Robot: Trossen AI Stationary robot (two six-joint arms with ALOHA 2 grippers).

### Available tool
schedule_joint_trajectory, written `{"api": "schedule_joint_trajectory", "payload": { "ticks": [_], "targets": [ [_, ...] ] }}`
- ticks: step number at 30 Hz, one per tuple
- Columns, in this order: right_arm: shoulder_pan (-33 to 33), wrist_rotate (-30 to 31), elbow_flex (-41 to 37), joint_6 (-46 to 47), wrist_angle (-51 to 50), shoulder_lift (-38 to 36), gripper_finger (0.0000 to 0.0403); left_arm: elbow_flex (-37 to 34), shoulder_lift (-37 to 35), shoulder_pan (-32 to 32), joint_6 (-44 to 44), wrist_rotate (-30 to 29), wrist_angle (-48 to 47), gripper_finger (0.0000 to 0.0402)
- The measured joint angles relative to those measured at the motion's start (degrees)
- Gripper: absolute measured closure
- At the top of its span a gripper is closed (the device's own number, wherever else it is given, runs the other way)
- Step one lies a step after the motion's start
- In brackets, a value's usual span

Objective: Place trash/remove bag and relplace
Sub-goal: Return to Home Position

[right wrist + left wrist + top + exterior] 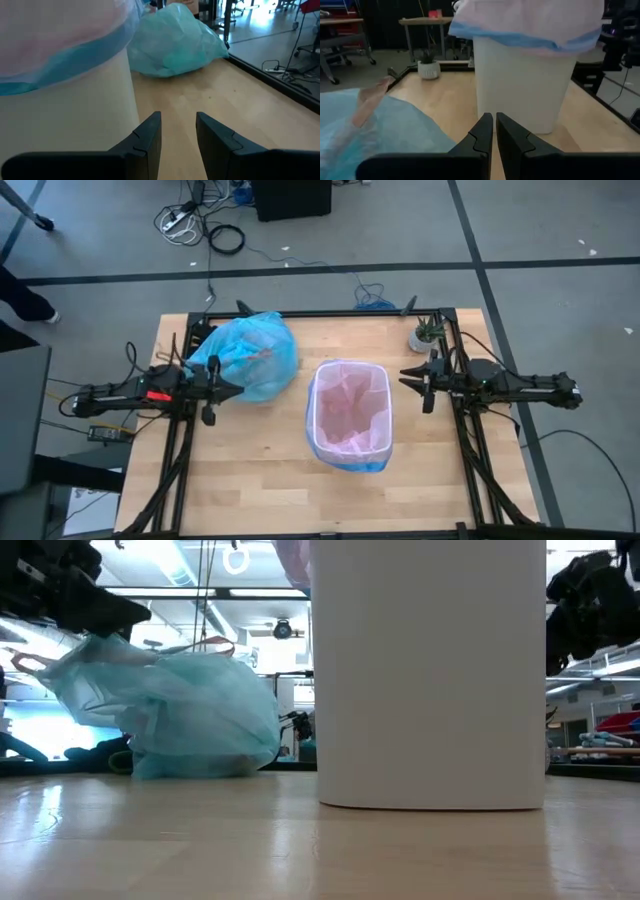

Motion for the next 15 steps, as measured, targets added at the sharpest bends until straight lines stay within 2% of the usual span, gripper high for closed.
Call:
{"api": "schedule_joint_trajectory", "payload": {
  "ticks": [5,15],
  "targets": [
    [0.0,0.03,-4.72,2.01,8.01,-0.08,0.0292,0.02,0.04,0.0,0.21,-0.21,-3.63,0.0369],
    [0.02,-1.13,-7.44,5.55,9.14,-0.08,0.0292,-0.5,0.04,0.0,1.39,-6.78,-2.48,0.0369]
  ]
}}
